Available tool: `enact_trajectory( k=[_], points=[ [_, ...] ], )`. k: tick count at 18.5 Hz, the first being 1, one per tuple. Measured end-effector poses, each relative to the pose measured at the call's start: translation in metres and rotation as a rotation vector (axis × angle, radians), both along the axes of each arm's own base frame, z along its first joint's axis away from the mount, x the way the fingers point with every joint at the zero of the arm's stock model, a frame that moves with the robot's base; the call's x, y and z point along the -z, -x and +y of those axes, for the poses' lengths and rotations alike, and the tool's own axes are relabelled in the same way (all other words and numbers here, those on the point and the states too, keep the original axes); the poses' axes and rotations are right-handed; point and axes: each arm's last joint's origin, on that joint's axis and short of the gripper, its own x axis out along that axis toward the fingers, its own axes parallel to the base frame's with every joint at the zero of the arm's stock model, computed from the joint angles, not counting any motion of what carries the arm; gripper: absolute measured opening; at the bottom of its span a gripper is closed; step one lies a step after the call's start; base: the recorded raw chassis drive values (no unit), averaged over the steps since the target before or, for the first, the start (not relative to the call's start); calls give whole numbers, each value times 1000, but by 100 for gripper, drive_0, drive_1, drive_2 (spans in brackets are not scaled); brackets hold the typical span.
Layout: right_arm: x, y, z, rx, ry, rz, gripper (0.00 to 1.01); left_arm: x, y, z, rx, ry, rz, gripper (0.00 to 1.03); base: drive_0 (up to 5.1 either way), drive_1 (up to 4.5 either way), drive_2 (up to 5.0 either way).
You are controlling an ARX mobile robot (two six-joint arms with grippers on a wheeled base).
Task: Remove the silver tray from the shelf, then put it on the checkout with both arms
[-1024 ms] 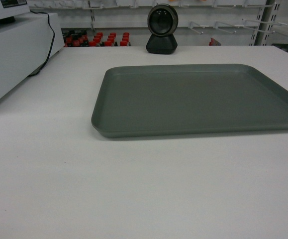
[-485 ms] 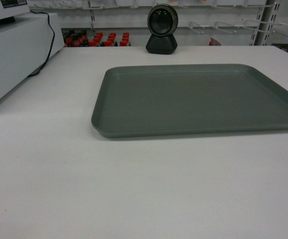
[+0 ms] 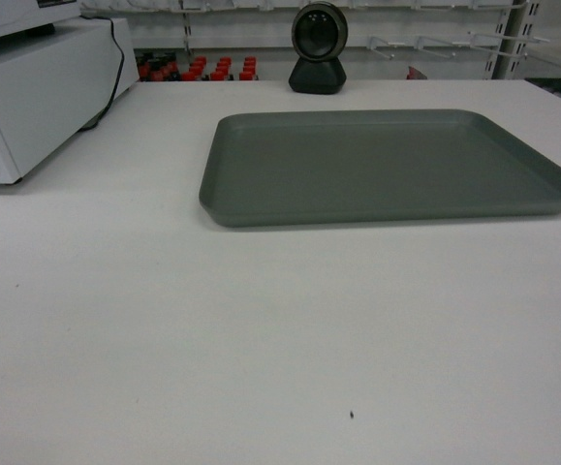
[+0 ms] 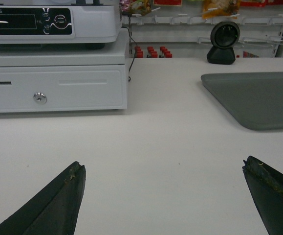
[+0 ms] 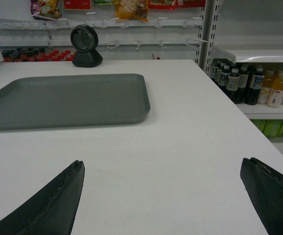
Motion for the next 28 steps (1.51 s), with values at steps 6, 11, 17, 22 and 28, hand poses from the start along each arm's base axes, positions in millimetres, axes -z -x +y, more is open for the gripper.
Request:
enact_trajectory(
  k=[6,11,17,22,28],
  points=[
    [0,0,0,0,0,3,98,0,0,0,1,0,0,98,-6,-437,424],
    [0,0,0,0,0,-3,98,0,0,0,1,0,-1,98,6,-424,437],
    [0,0,0,0,0,2,98,0,0,0,0,0,0,98,4,-211,219],
    [0,0,0,0,0,0,98,0,0,0,0,0,0,98,0,0,0],
    [0,0,0,1,0,-1,98,0,0,0,0,-1,-1,98,0,0,0]
  ],
)
